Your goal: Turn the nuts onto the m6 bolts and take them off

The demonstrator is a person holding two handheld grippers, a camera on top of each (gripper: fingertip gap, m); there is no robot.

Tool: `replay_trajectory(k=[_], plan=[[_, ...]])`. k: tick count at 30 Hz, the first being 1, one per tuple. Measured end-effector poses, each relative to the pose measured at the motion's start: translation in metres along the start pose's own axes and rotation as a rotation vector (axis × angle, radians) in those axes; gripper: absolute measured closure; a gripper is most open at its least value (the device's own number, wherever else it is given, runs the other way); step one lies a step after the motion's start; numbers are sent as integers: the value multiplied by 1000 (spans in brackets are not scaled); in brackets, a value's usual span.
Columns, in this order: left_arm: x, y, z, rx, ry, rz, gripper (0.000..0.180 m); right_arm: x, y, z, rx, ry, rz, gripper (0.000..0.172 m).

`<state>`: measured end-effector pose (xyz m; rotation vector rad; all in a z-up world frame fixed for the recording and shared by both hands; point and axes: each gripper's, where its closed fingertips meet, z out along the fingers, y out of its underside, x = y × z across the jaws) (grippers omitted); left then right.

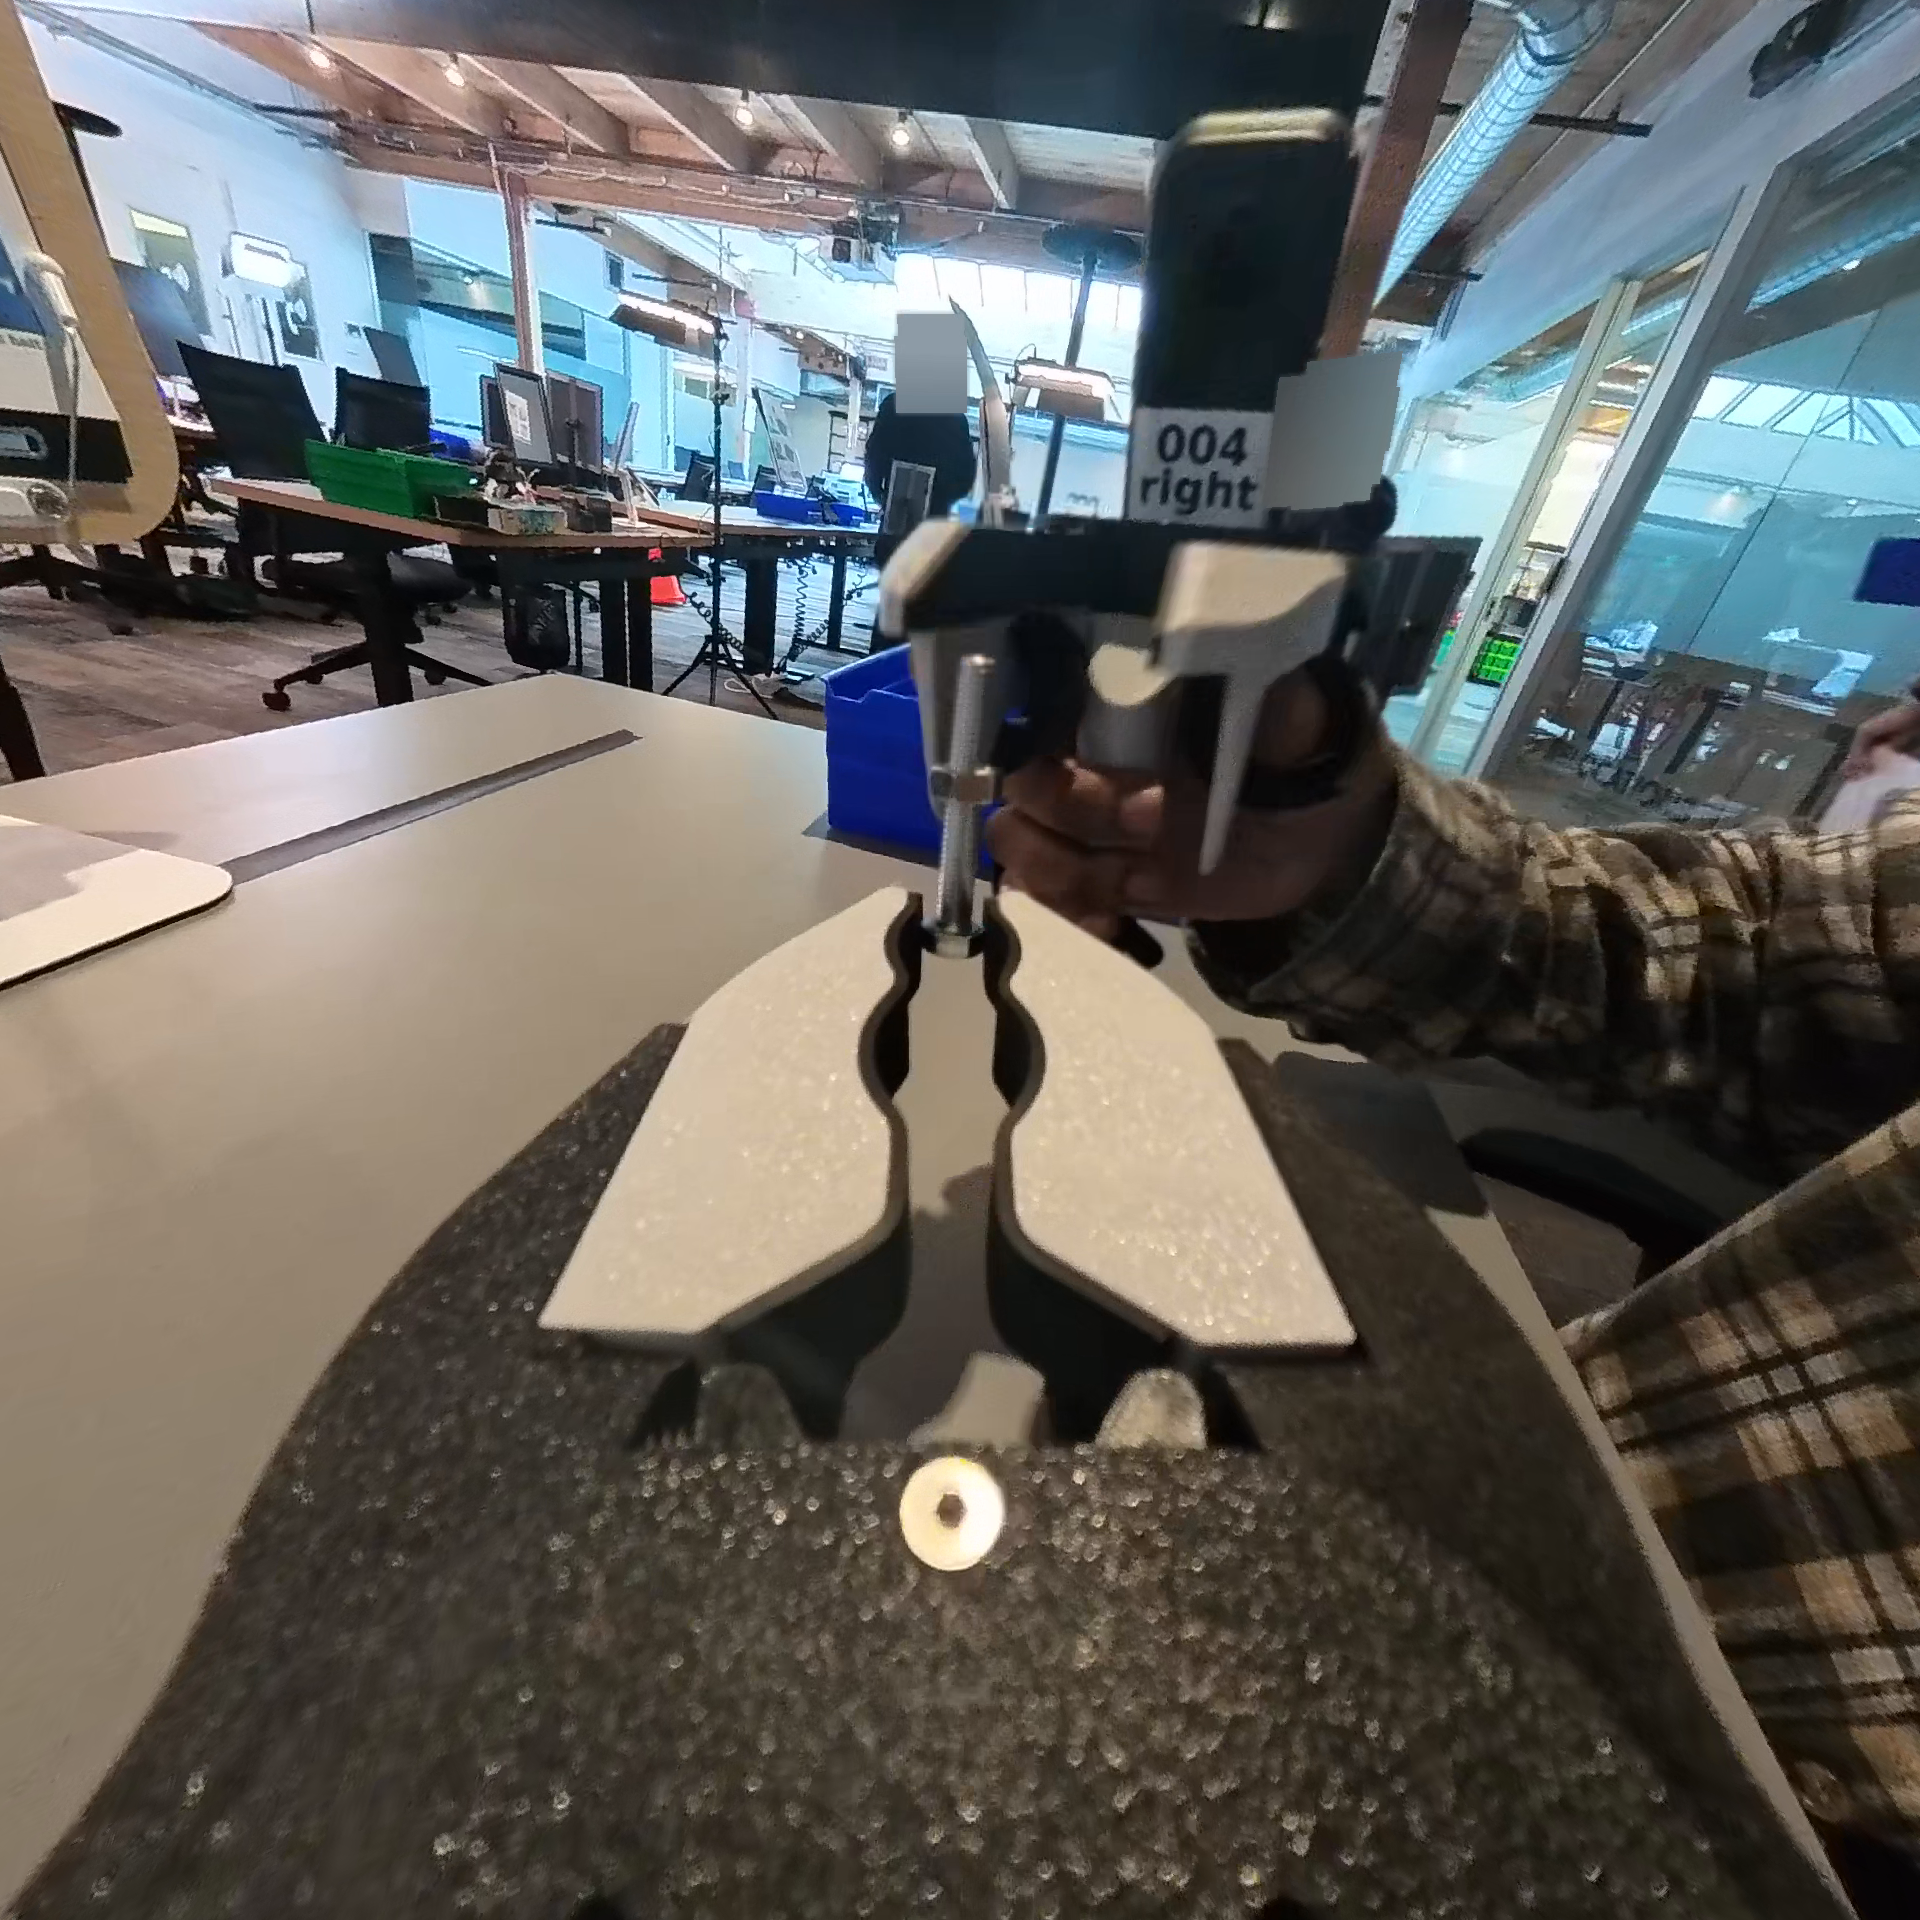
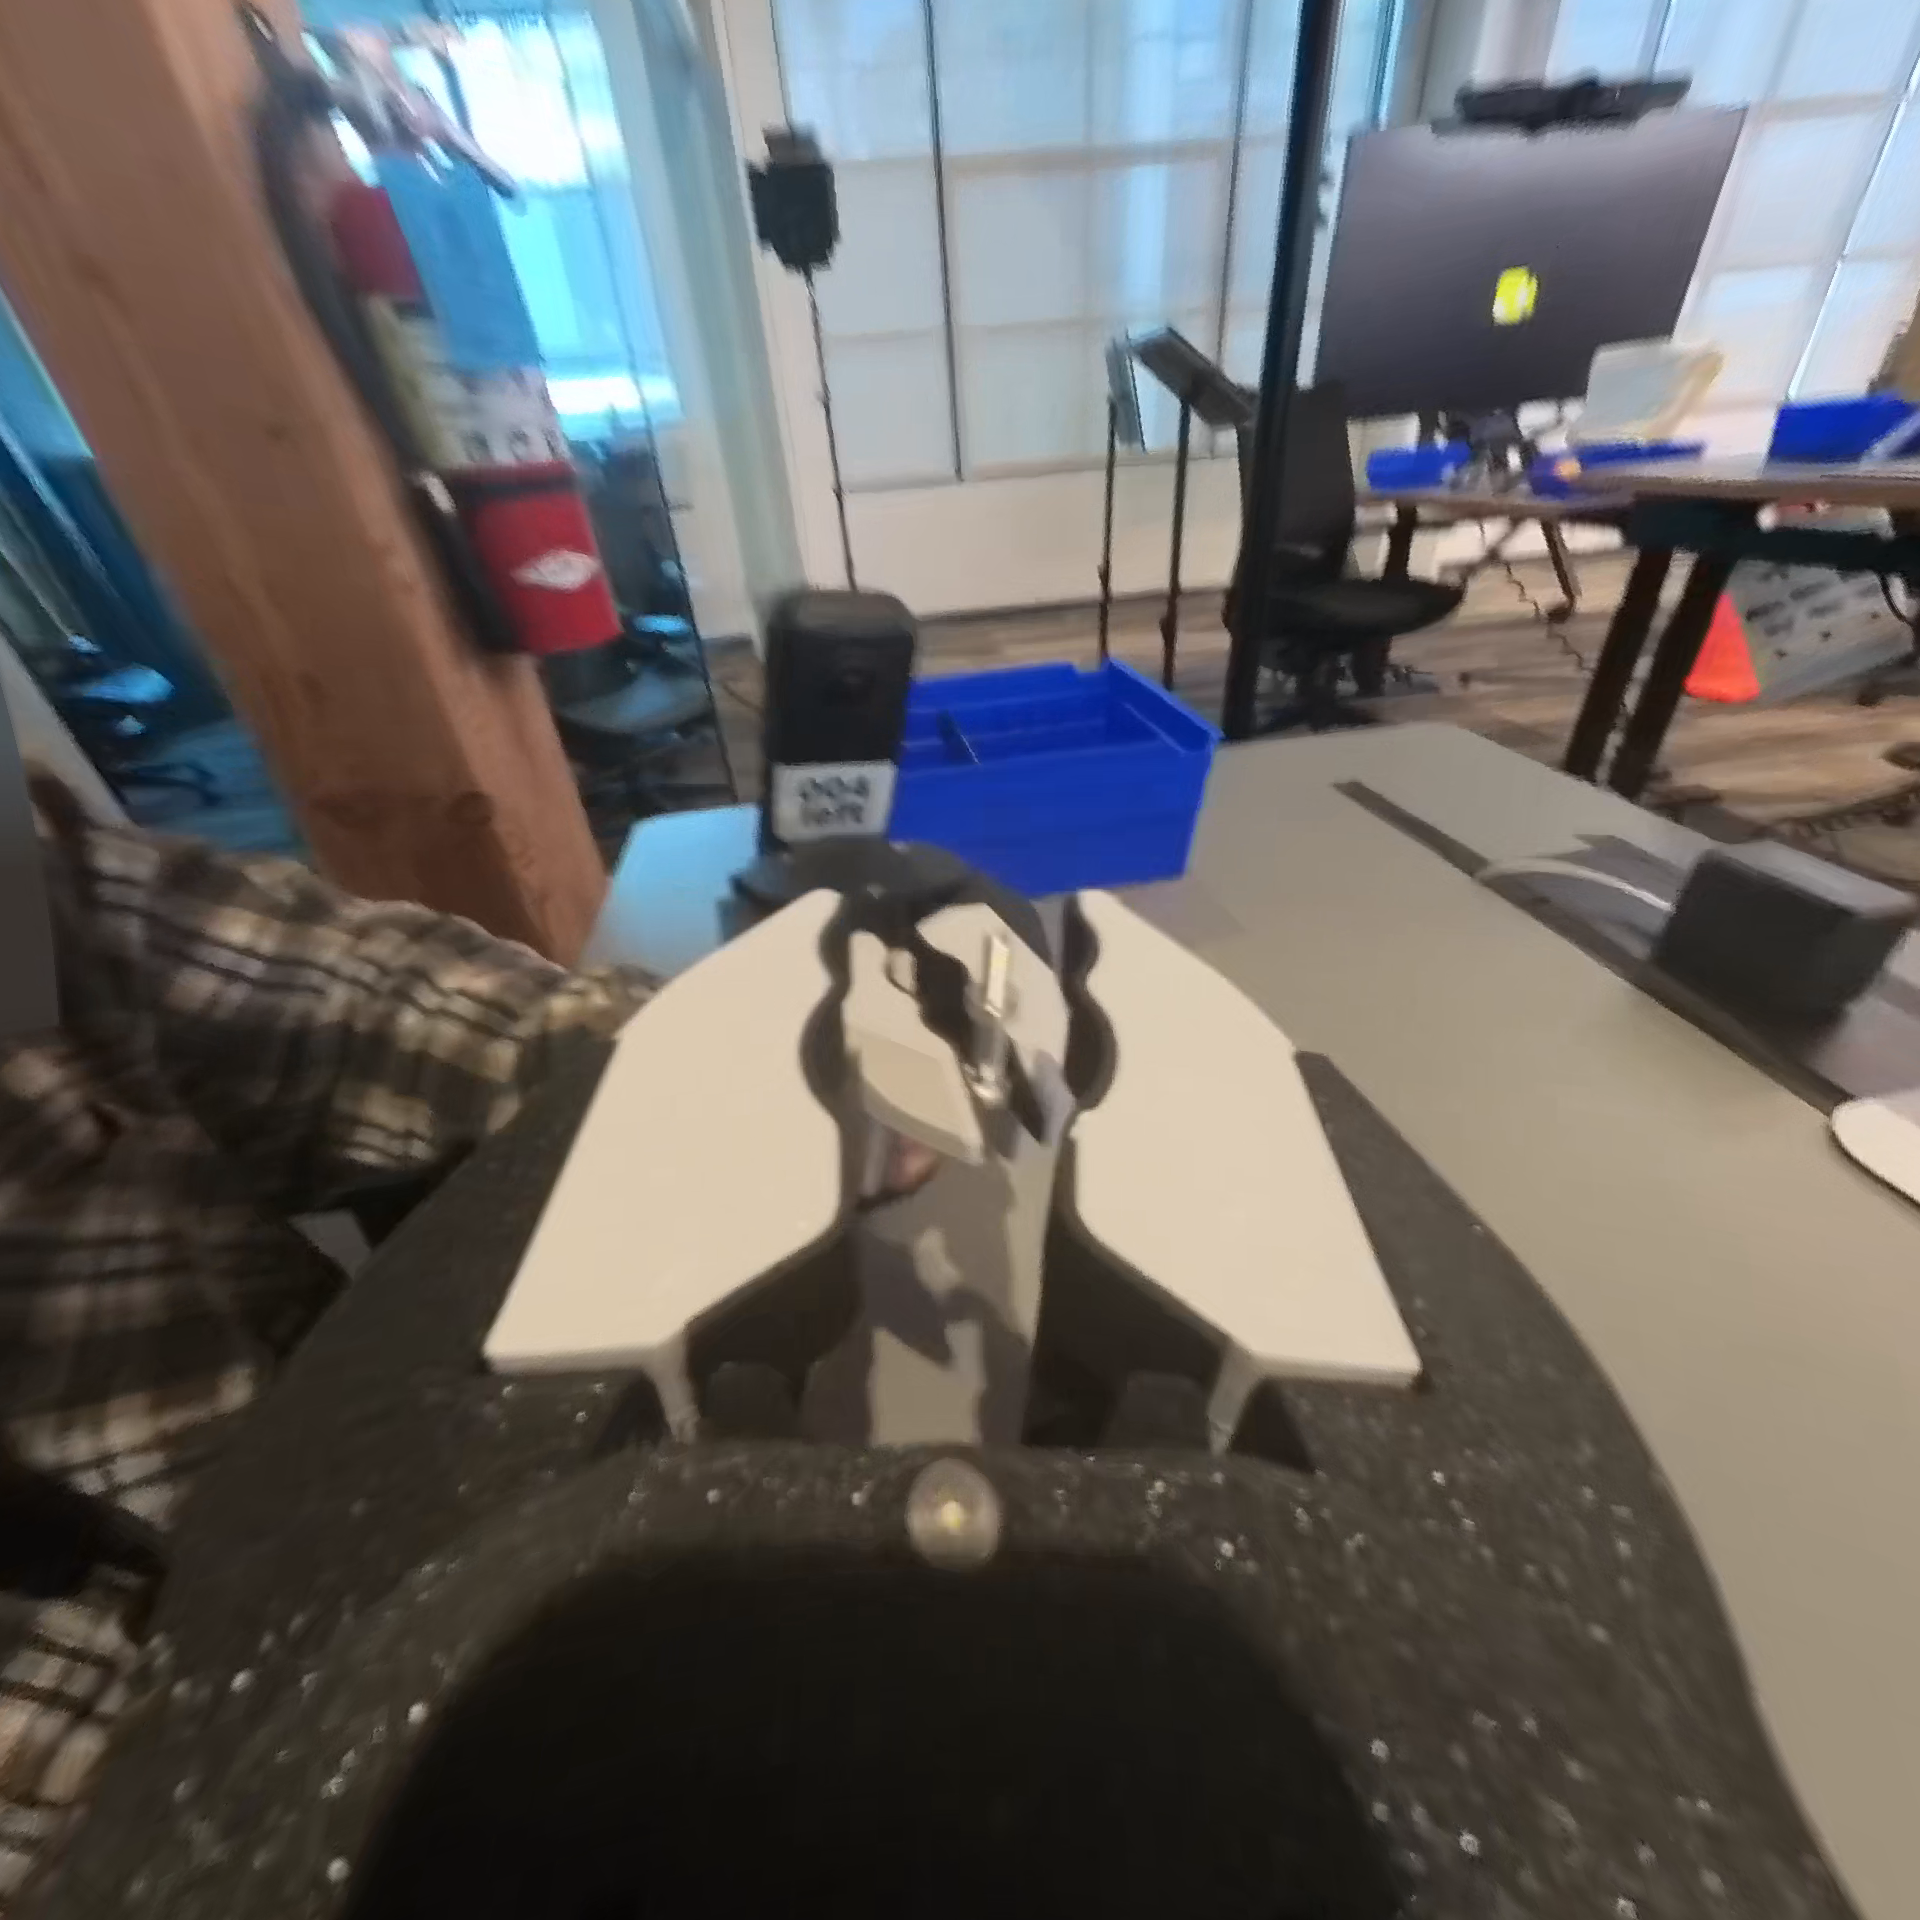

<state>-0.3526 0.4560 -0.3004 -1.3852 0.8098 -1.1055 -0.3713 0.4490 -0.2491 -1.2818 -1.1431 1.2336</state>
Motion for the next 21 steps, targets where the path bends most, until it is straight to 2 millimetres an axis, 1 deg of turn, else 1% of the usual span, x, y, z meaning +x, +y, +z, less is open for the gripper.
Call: replay_trajectory(k=[2,6,7,9,11,12,13,14,15,16,17,18,19,20,21], plan=[[0,-1,-1,4,2,1,170,1,6,4,-28,-13,-3,142],[3,1,1,-6,16,3,170,4,11,9,-53,-8,-2,156],[4,1,2,-10,17,6,170,2,13,10,-59,-22,-4,166],[7,3,3,-16,33,11,170,1,14,11,-67,-28,11,167],[15,-1,3,5,89,1,169,-4,11,6,-69,-25,29,167],[19,-3,4,13,115,-8,167,-7,7,0,-71,-10,30,167],[22,-3,5,11,123,-14,152,-8,1,-10,-66,22,25,167],[23,-1,7,0,120,-10,136,-8,-7,-26,-69,66,18,167],[26,3,9,-18,127,-2,126,-6,-17,-47,-86,125,12,167],[29,7,11,-38,143,4,120,-2,-28,-74,-108,202,0,167],[33,11,14,-53,158,4,118,6,-37,-106,-146,300,-12,166],[35,14,15,-62,172,1,117,15,-45,-142,-204,410,-21,167],[38,17,17,-69,183,0,116,27,-49,-184,-276,538,-19,167],[40,20,19,-79,192,3,115,40,-49,-229,-359,672,-10,167],[41,23,20,-89,197,9,115,51,-44,-276,-451,808,5,166]])
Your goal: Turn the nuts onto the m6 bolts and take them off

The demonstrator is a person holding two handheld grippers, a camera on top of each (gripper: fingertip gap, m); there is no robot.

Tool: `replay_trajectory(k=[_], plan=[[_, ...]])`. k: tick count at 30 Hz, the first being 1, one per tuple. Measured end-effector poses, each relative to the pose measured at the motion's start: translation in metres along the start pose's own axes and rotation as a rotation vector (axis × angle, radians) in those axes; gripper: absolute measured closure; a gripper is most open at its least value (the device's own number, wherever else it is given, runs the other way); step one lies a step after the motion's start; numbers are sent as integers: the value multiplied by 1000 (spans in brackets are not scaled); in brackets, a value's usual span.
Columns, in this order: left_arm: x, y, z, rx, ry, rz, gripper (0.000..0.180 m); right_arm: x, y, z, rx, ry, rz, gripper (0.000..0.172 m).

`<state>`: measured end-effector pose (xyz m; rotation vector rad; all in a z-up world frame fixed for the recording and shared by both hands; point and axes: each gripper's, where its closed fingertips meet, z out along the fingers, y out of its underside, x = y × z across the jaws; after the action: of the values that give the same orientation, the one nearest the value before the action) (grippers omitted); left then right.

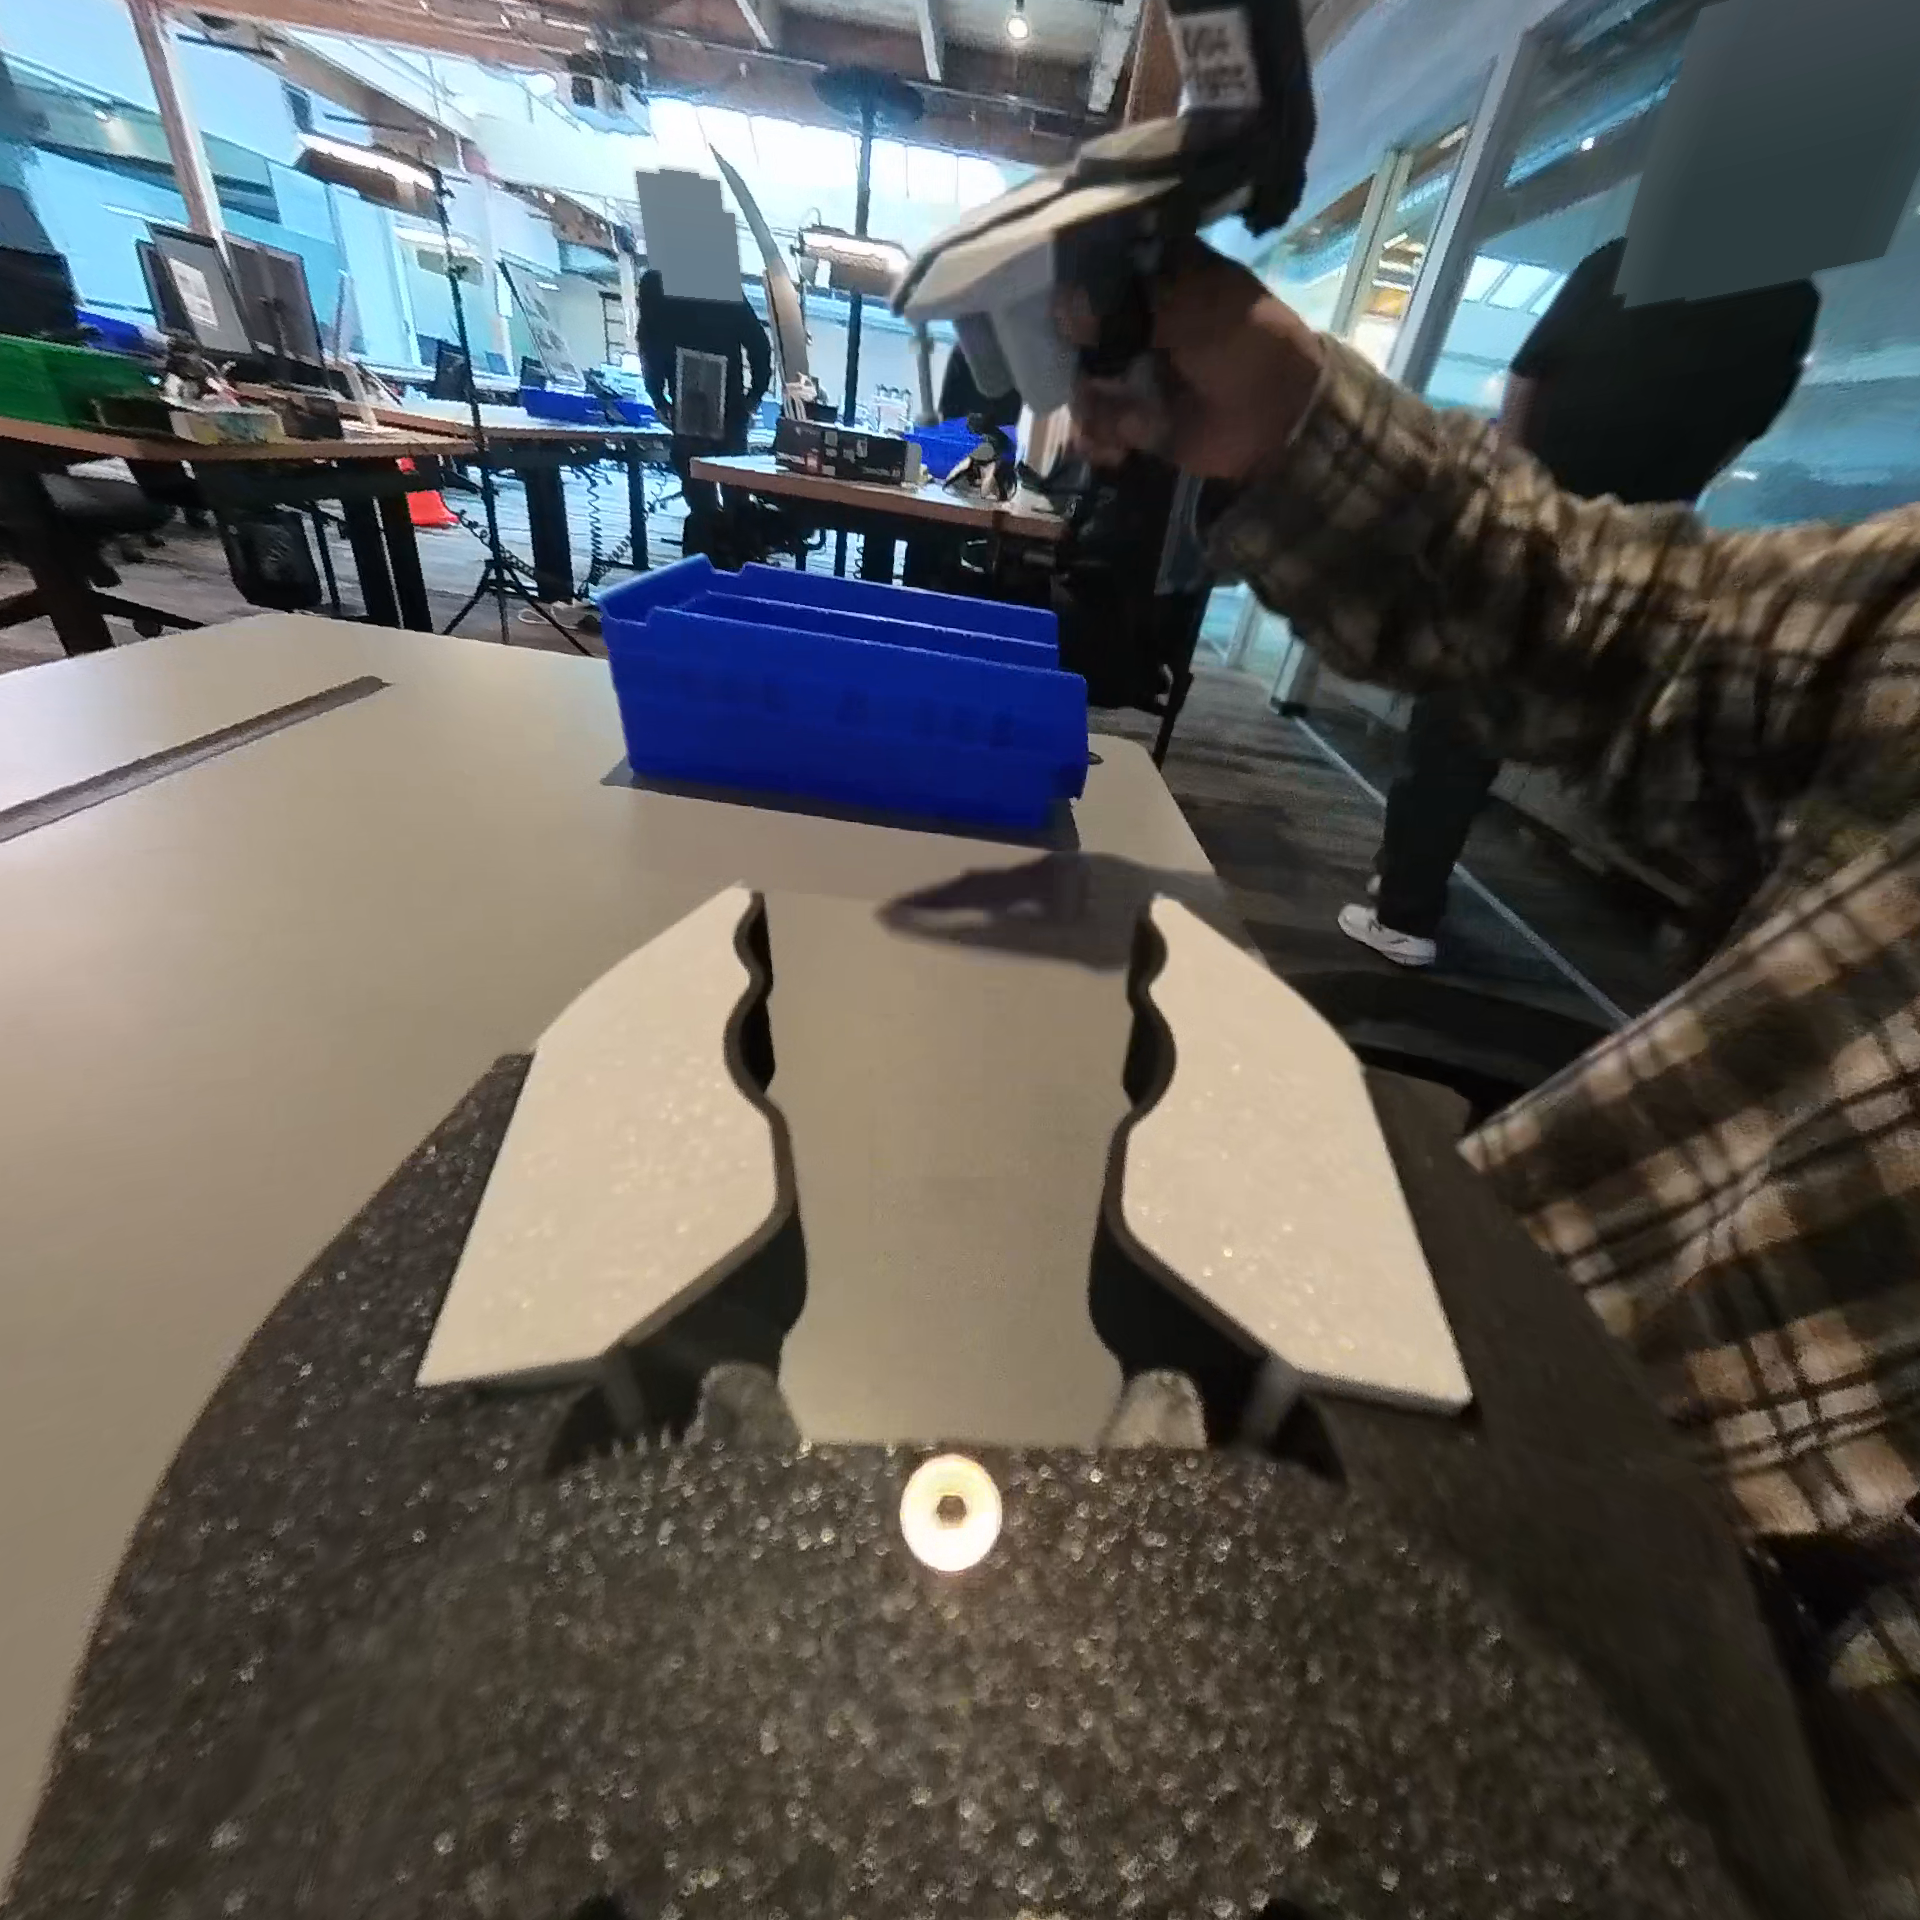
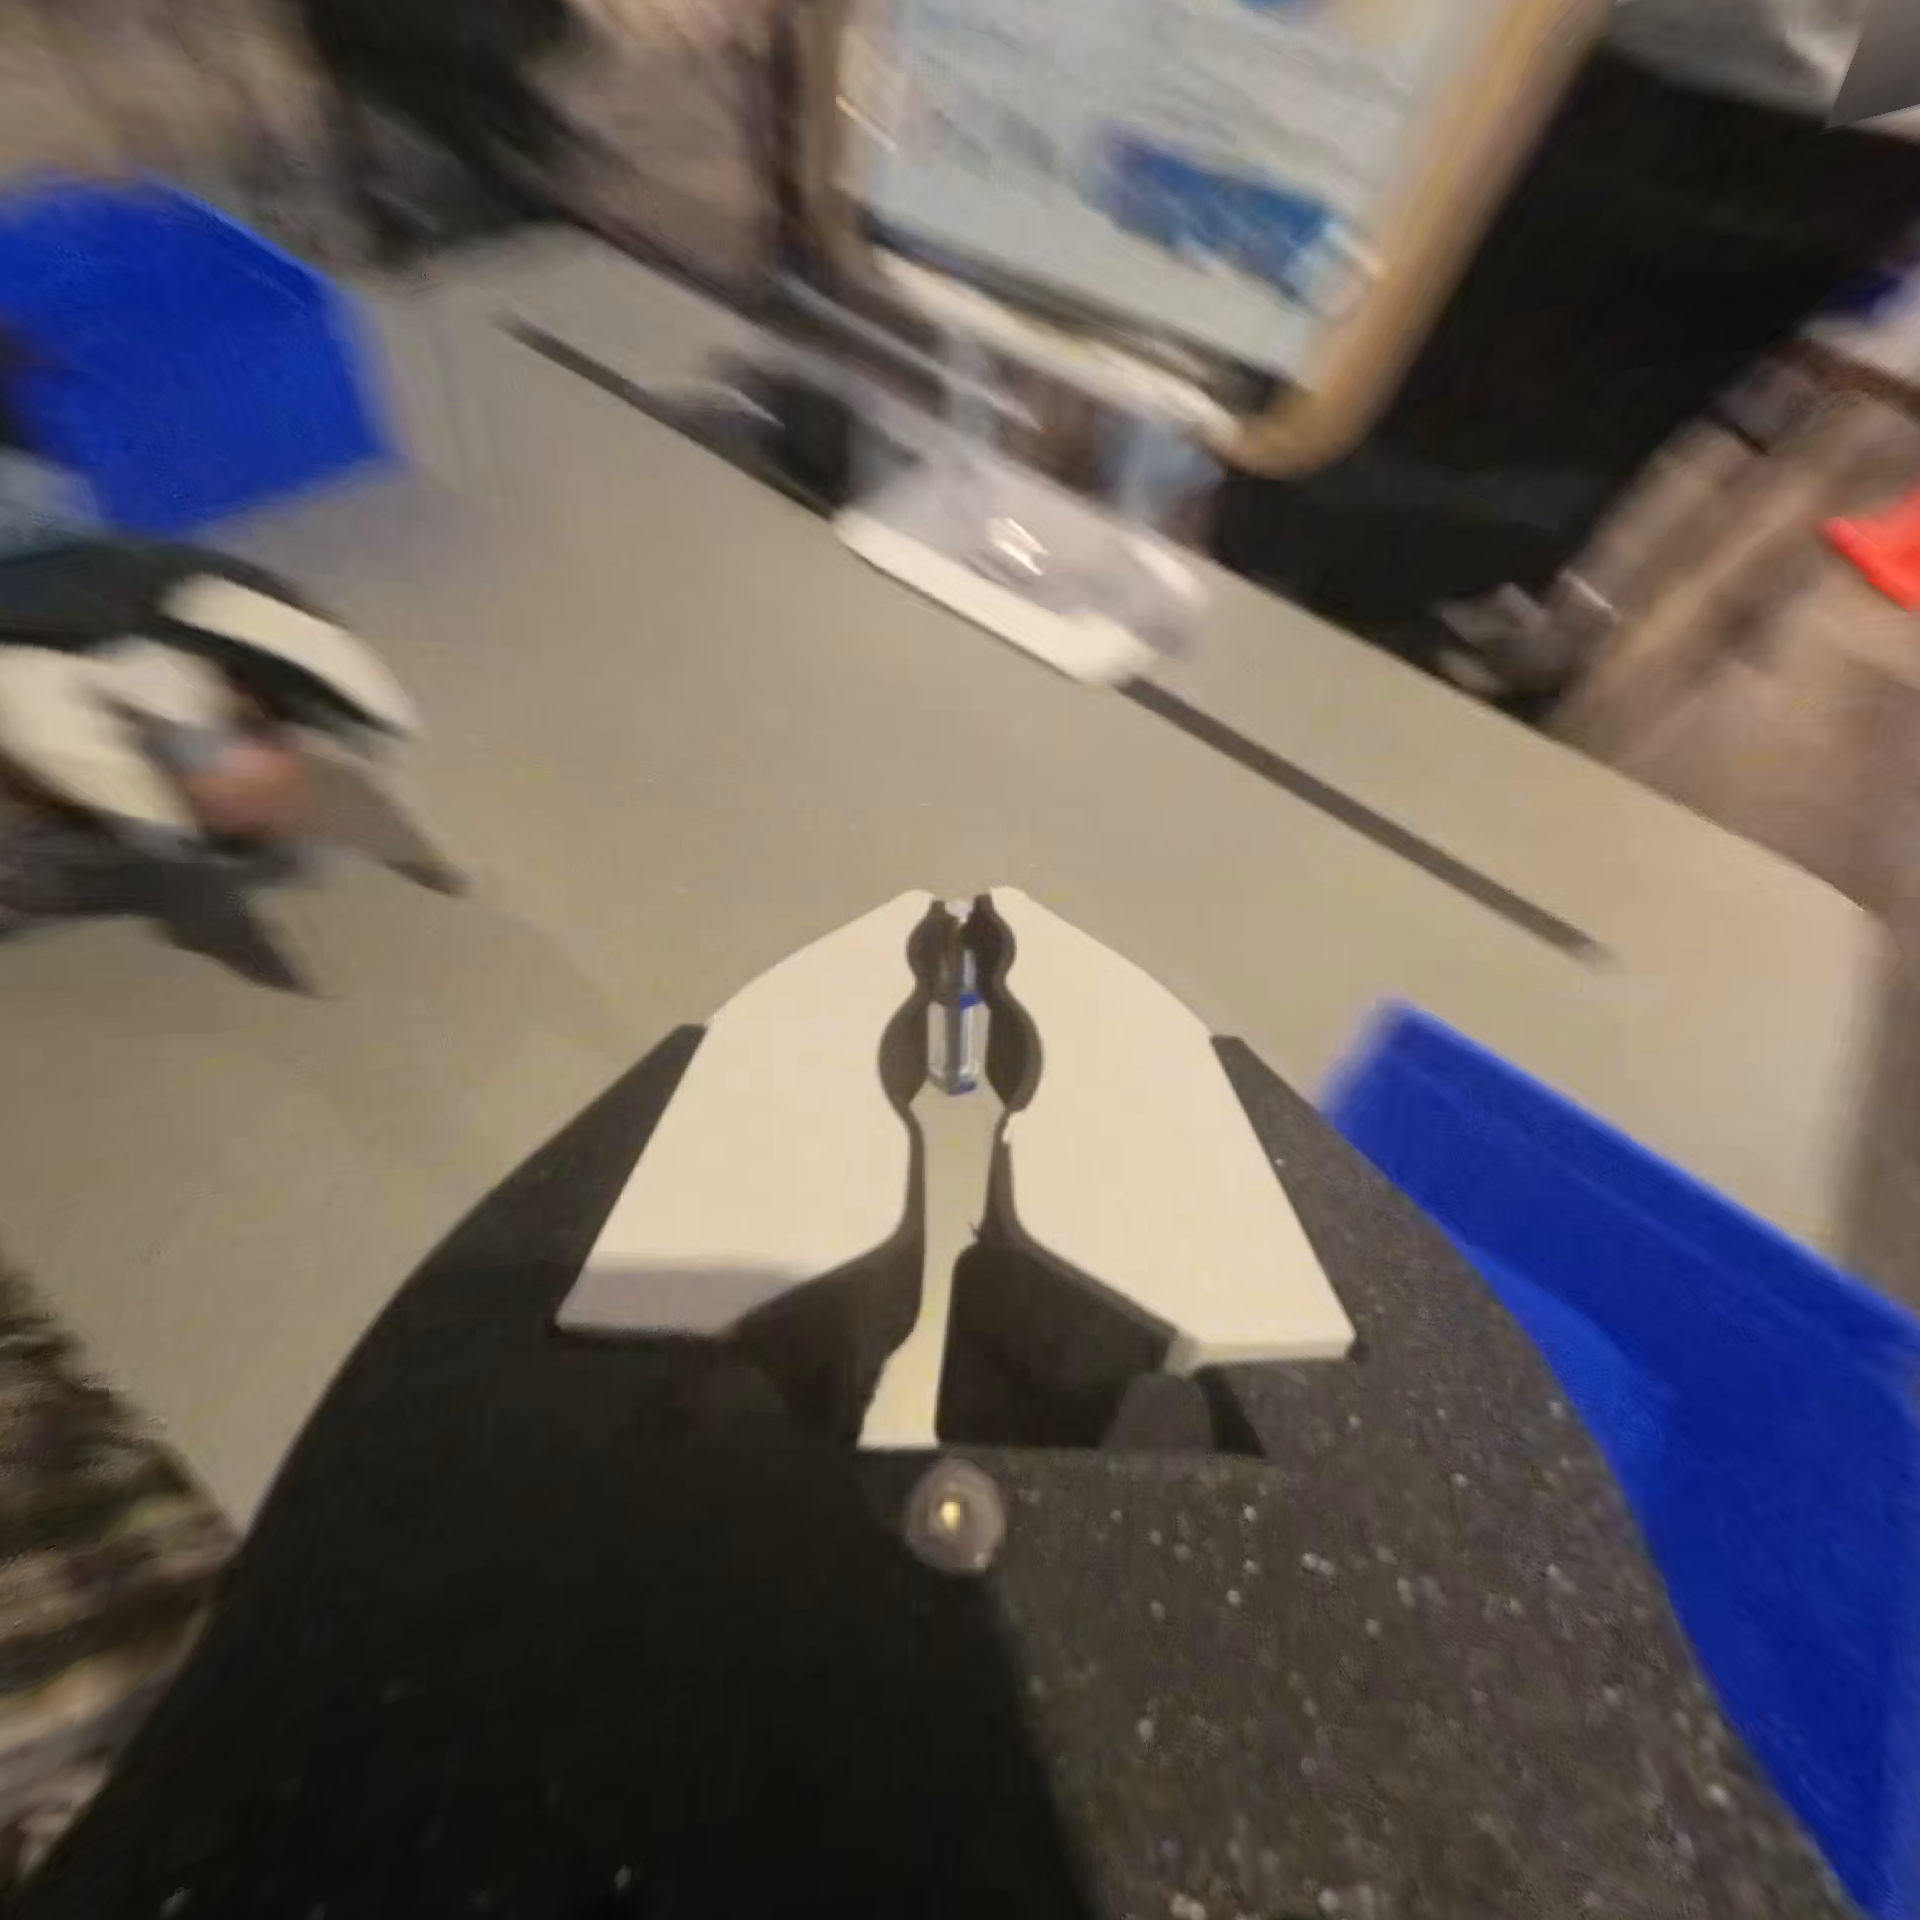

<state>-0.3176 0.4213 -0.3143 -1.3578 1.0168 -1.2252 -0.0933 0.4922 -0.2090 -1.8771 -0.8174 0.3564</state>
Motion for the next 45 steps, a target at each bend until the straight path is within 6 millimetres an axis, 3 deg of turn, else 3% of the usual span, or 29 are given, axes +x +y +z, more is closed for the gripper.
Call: replay_trajectory(k=[2,4,6,8,13,16,19,24,27,31,36,38,39,40,45], plan=[[0,4,3,-13,-4,10,115,66,53,-30,-204,183,48,166],[-3,7,5,-22,-15,13,116,102,111,-42,-365,239,149,166],[-6,9,7,-28,-25,10,116,114,161,-38,-488,211,250,166],[-7,9,7,-30,-34,14,117,119,198,-30,-578,187,296,166],[-14,5,1,-9,-57,3,119,127,248,-18,-740,177,333,163],[-16,0,-4,14,-63,-8,119,132,245,-21,-762,183,301,124],[-19,-6,-8,37,-73,-23,119,149,220,-38,-760,228,261,111],[-21,-17,-15,67,-89,-68,119,204,182,-90,-781,367,345,102],[-18,-31,-23,89,-104,-97,119,225,192,-108,-834,390,444,102],[-5,-55,-43,115,-151,-92,119,229,220,-108,-903,360,536,99],[20,-75,-72,123,-200,-77,119,237,256,-100,-989,367,576,102],[33,-81,-83,125,-213,-70,119,236,270,-96,-1022,347,607,117],[39,-83,-89,124,-223,-64,119,233,274,-92,-1028,314,630,139],[45,-85,-94,119,-237,-54,120,225,274,-85,-1011,246,675,162],[68,-90,-122,81,-344,11,121,218,269,-76,-981,212,716,168]])
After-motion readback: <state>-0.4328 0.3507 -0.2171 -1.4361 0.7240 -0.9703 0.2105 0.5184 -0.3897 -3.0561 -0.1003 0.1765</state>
